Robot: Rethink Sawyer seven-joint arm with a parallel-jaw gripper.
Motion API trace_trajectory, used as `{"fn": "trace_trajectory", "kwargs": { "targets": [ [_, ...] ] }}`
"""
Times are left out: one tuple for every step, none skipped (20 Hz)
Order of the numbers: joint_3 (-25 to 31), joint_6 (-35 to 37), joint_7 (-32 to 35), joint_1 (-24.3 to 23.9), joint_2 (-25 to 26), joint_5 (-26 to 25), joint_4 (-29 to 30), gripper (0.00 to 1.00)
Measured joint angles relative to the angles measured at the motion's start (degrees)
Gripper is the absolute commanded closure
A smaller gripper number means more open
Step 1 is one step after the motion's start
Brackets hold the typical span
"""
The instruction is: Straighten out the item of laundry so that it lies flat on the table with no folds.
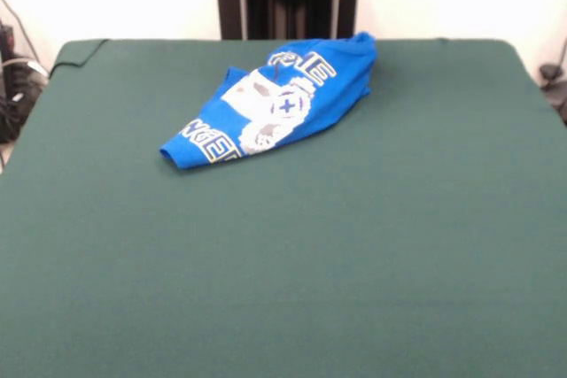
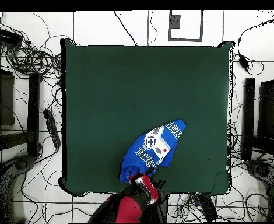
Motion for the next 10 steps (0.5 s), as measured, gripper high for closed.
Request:
{"fn": "trace_trajectory", "kwargs": {
  "targets": [
    [0.4, -1.4, 0.0, -0.6, 0.3, -0.6, 0.3, 0.00],
    [1.2, -4.0, 0.0, -1.6, 0.7, -1.6, 1.0, 0.00],
    [1.7, -5.1, 0.0, -2.2, 0.9, -2.1, 1.2, 0.00],
    [2.4, -6.3, 0.0, -2.9, 1.1, -2.8, 1.6, 0.00],
    [3.1, -7.5, 0.0, -3.7, 1.3, -3.5, 2.0, 0.00],
    [3.9, -8.5, 0.0, -4.7, 1.4, -4.4, 2.3, 0.00],
    [4.2, -8.8, 0.0, -5.2, 1.5, -4.9, 2.4, 0.00],
    [5.1, -9.5, 0.0, -6.6, 1.5, -6.0, 2.6, 0.00],
    [6.3, -10.1, 0.0, -8.3, 1.5, -7.6, 2.9, 0.00],
    [7.3, -10.4, 0.0, -9.8, 1.6, -8.7, 3.1, 0.00]
  ]
}}
